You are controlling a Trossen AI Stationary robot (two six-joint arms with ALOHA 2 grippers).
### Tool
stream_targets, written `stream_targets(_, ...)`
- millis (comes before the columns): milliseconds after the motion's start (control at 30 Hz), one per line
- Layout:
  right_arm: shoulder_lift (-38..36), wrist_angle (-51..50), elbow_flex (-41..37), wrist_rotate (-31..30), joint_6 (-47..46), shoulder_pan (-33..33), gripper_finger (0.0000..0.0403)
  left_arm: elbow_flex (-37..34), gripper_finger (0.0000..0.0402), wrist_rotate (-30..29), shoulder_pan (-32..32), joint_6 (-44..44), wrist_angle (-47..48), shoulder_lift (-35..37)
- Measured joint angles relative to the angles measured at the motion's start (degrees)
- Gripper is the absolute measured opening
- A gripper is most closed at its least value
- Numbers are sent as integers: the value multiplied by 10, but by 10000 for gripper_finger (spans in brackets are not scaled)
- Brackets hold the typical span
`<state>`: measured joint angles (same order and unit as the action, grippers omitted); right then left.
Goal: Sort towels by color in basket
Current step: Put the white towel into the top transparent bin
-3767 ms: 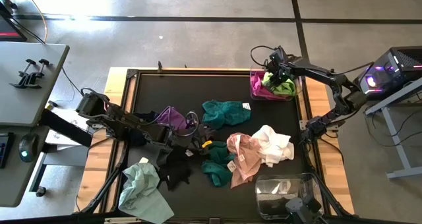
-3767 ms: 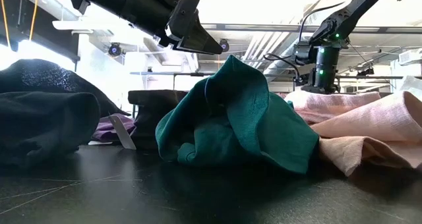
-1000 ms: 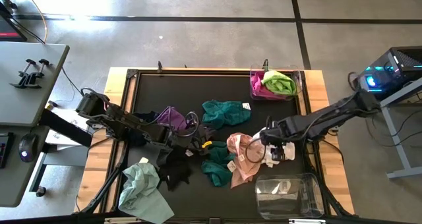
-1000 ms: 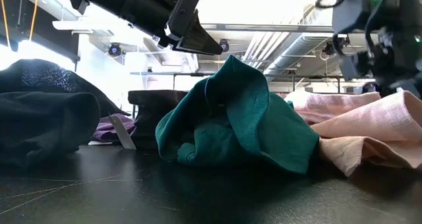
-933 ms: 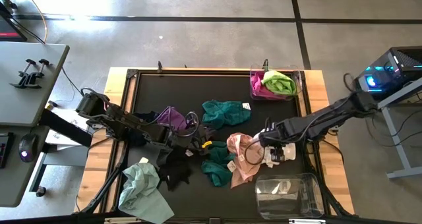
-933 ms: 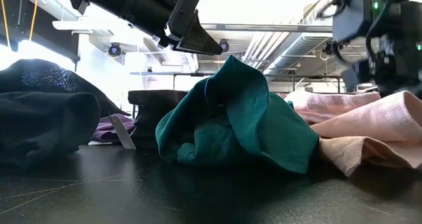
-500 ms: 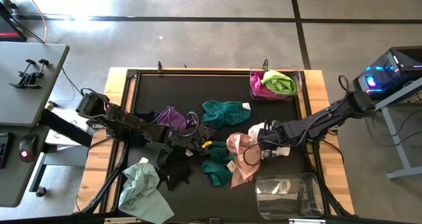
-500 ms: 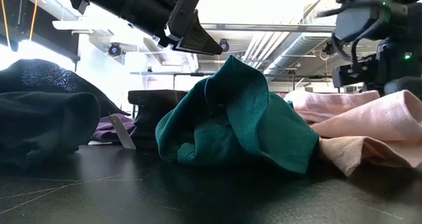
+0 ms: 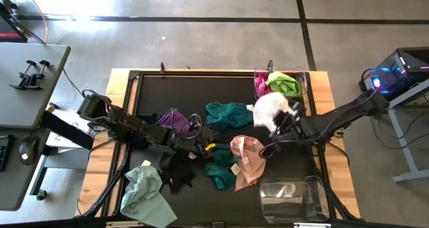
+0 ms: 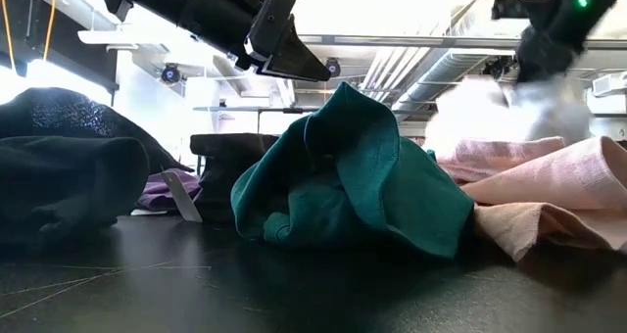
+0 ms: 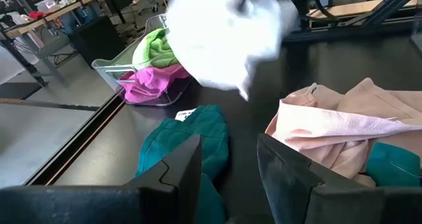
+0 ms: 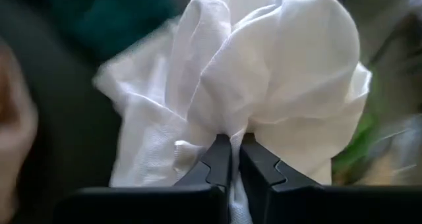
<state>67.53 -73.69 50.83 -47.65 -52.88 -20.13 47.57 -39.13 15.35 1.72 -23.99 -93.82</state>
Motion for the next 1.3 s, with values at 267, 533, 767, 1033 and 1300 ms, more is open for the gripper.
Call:
stream_targets(267,0,-66,122,-240,227,65,6,0,133,0,0,0,0,0)
stream_targets(533,0,-33,126,-237,486,256,5,0,133,0,0,4,0,0)
stream_targets(767,0,180,60,-46,730,454,10,0,133,0,0,4,0,0)
stream_targets(1033,0,434,-41,180,878,564,12,0,133,0,0,10,0,0)
stream_targets(1300,0,471,-104,239,843,615,31,0,133,0,0,7,0,0)
